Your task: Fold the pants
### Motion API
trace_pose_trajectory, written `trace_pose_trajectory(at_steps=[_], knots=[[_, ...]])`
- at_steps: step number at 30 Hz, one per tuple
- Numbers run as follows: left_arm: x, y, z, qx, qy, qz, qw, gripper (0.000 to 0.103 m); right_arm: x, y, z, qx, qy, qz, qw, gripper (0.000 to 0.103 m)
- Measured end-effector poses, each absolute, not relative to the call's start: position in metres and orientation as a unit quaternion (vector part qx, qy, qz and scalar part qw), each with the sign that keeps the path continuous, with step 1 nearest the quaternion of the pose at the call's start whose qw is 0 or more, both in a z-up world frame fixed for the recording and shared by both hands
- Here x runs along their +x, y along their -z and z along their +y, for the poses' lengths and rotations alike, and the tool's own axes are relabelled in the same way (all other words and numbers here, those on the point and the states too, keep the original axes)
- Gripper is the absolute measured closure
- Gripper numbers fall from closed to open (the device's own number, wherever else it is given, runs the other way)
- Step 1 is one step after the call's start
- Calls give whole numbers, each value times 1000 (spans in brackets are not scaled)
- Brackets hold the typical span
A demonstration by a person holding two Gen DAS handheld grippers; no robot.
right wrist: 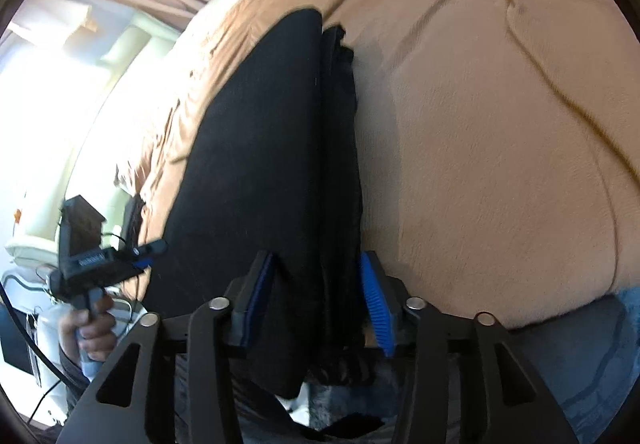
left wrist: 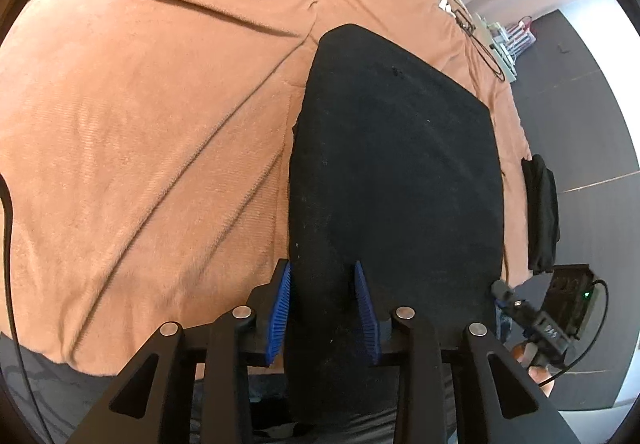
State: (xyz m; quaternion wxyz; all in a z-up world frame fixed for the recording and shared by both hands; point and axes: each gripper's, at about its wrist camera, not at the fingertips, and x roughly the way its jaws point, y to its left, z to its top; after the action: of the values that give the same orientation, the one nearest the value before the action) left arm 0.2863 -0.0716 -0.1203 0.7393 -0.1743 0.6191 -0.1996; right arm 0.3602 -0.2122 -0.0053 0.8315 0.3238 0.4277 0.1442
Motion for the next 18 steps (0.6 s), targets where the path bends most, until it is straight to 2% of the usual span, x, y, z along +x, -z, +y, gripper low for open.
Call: trace_pose_trajectory(at_steps=[1, 2, 4, 8, 18], knots=[[289, 121, -72, -176, 199, 618, 739, 69, 362, 4, -215, 326, -145, 423, 833, 45], [292, 122, -72, -178, 198, 618, 740, 69, 364, 4, -218, 330, -147, 420, 833, 44], [298, 122, -71, -182, 196, 617, 740, 68, 371, 5, -225, 339, -152, 417, 830, 44], [307, 124, -73, -181, 197, 616, 741, 61, 375, 13, -231, 357, -167, 420, 818, 44], [333, 132, -68, -197, 195, 615, 738, 60, 426, 33, -232, 383, -200, 442, 786, 43]])
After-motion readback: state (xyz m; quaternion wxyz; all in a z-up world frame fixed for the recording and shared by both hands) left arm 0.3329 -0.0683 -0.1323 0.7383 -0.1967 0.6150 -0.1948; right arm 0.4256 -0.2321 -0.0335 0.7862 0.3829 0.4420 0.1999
